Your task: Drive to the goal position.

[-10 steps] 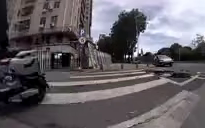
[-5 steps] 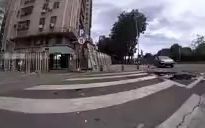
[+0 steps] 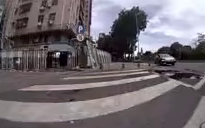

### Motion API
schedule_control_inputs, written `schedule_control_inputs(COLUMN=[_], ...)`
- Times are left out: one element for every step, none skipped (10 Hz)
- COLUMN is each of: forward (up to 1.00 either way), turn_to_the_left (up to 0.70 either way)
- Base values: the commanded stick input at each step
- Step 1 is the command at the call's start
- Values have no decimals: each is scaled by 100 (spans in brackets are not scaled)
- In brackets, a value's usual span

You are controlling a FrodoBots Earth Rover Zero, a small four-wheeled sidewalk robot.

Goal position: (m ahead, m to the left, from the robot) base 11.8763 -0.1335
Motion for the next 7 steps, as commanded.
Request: schedule_control_inputs(forward=[70, 70, 70, 70, 70, 70, 70], turn_to_the_left=[13, 14, 14, 14, 14, 14, 14])
